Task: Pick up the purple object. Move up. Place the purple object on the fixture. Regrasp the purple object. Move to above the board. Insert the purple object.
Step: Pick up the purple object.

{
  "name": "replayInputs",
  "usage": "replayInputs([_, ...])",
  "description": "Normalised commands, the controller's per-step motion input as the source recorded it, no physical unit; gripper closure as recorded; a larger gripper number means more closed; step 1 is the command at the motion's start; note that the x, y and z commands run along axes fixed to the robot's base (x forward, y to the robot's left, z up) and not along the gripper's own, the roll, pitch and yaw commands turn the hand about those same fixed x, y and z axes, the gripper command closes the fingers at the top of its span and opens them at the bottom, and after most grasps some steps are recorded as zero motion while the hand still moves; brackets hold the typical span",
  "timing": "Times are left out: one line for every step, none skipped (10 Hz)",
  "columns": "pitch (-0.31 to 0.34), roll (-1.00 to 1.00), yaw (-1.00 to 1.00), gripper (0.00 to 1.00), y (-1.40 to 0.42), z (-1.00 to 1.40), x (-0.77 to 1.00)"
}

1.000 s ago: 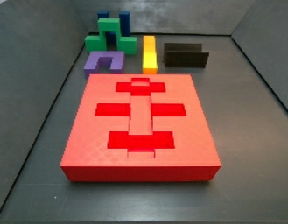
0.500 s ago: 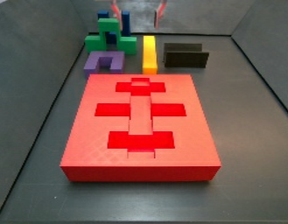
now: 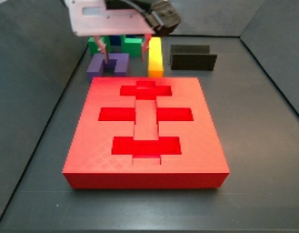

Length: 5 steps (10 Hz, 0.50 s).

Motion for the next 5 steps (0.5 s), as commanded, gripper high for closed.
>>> replayInputs([-0.094,0.03,-0.05,0.0,0.12,-0.18,-0.25])
replayInputs([-0.076,0.07,-0.22,0.0,0.09,-0.11,-0.13])
replayInputs([-0.046,0.07,-0.31,0.0,0.05,-0.01,0.0])
replayInputs([-0.007,0.05,-0.37,0.0,0.1,-0.02,0.07])
replayInputs([-0.076,0.0,-0.26,0.0,0.07,-0.21,0.0])
